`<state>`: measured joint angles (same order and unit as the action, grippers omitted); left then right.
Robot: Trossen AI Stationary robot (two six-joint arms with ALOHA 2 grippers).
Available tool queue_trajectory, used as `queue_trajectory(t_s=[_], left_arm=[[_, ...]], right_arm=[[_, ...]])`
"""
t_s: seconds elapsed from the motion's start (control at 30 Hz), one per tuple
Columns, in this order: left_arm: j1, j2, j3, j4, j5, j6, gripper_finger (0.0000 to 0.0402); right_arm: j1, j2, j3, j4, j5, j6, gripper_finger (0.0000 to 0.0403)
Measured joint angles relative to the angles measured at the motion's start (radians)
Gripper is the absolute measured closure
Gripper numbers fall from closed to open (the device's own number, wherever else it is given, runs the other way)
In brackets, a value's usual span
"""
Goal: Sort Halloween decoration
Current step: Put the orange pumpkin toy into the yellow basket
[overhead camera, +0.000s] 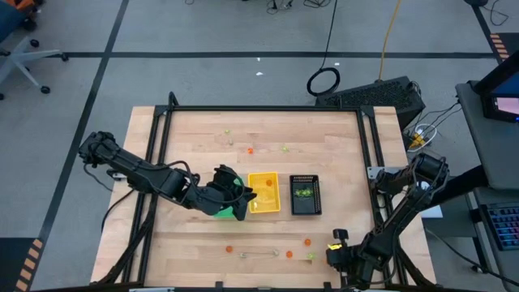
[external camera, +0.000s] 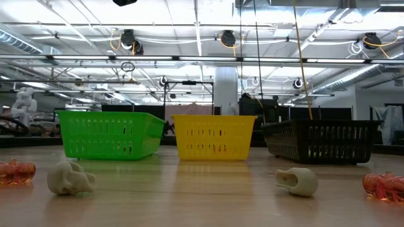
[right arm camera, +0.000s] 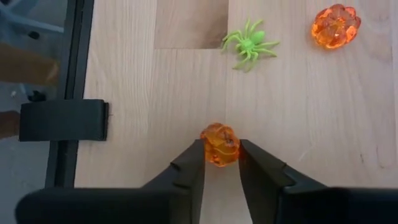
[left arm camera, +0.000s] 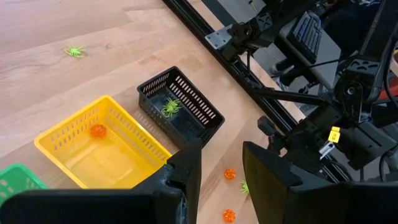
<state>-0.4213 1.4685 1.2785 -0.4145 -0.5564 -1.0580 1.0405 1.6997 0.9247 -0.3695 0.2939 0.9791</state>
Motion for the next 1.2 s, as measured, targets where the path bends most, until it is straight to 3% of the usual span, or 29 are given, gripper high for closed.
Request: queue_trajectory(t_s=[0.23,0.57,0.93,1.2], left_arm=[[0.000,0.000,0.000,0.000,0.000,0.000,0.0285],[0.000,0.000,0.000,0.000,0.000,0.001,0.0285],[0.000,0.000,0.000,0.000,0.000,0.000,0.0285],[0.000,0.000,0.000,0.000,0.000,0.000,0.0285]], right_arm=[[0.000,-0.001,-0.043,0.048,-0.004,0.029,0.0293],[0.000,-0.002,-0.060,0.077,0.010,0.023,0.0301],[-0.003,0.002,-0.062,0.110,0.071,0.005,0.0193],[-0.023,0.003,-0.064,0.111,0.102,-0.028,0.0189]])
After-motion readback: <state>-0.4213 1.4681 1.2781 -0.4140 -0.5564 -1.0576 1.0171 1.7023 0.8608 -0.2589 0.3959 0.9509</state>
